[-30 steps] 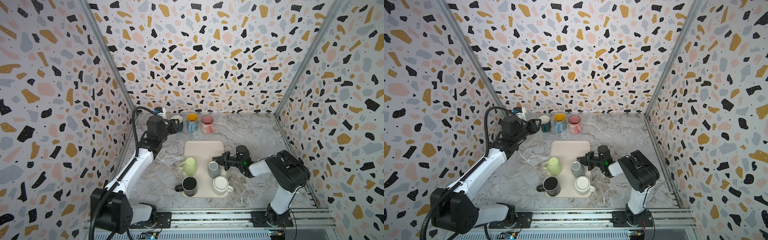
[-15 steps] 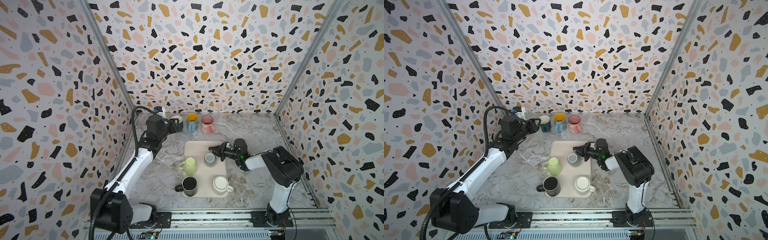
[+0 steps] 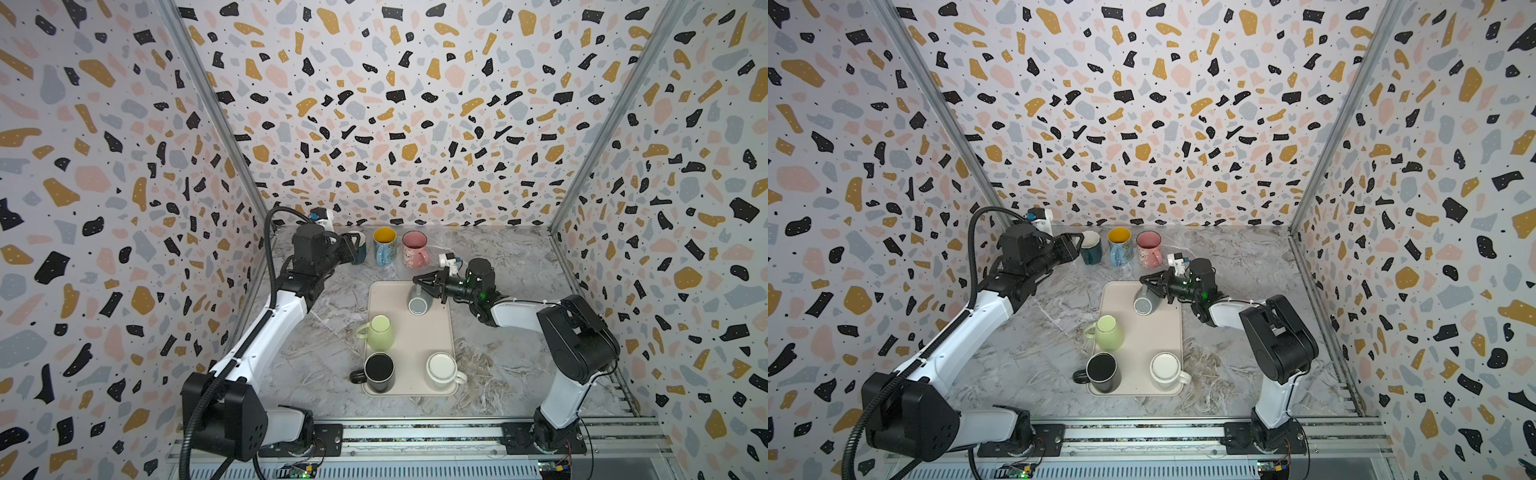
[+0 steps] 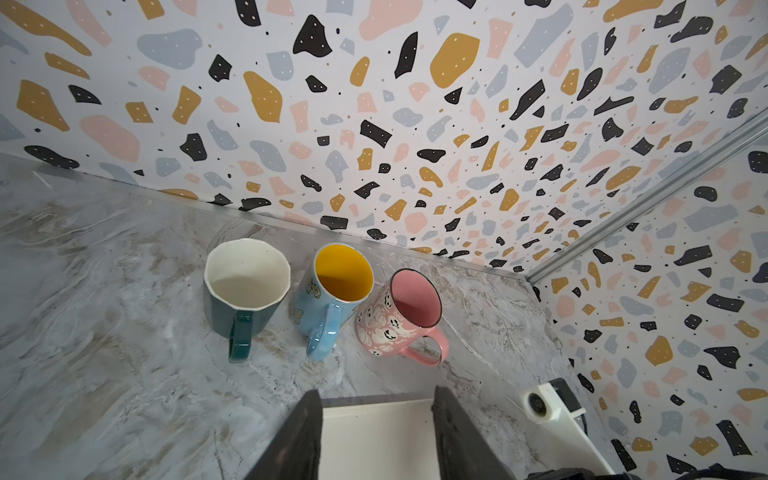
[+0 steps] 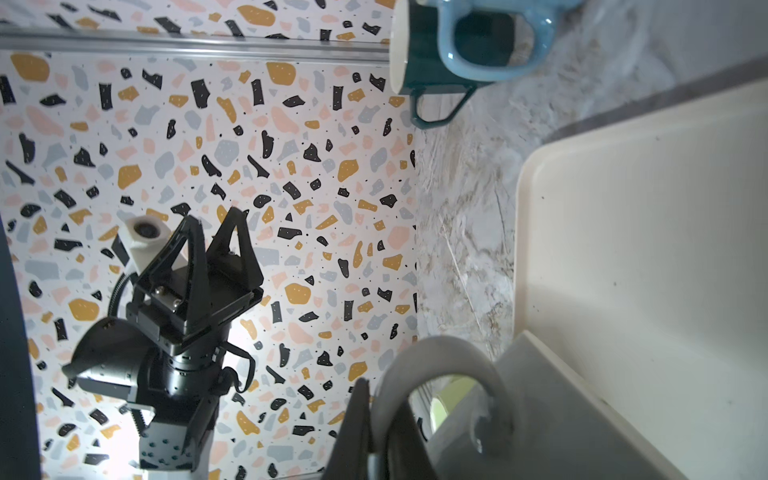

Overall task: Turn the mug right side up
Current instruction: 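Close the right gripper on the grey mug's handle and lift it, then rotate the grey mug upright with the right gripper while the left gripper reaches toward it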

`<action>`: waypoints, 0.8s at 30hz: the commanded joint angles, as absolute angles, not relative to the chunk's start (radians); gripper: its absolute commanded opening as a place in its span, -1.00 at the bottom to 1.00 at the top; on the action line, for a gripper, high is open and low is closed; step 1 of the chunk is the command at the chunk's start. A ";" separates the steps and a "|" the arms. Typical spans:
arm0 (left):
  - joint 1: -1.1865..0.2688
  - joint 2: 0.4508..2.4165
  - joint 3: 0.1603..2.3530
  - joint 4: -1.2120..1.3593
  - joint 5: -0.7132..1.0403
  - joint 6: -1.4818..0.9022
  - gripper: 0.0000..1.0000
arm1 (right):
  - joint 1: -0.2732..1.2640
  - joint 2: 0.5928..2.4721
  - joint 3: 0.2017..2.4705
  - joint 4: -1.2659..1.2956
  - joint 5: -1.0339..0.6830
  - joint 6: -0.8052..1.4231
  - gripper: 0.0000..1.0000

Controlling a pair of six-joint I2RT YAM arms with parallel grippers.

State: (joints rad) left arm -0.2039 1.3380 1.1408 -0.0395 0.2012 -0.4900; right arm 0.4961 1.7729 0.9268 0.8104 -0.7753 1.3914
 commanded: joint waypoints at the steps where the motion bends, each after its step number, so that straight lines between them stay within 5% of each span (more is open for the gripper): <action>1: -0.199 1.343 1.187 -0.024 0.251 -0.473 -0.10 | 0.507 1.680 1.012 0.700 -0.801 1.121 -1.00; 16: -0.256 1.411 1.405 -0.322 0.630 -0.276 -0.15 | 0.736 1.430 1.116 0.171 -0.377 0.060 -1.00; 24: -0.405 1.497 1.587 -0.756 0.531 -0.005 -0.15 | 0.839 1.349 1.044 0.235 -0.141 -0.210 -1.00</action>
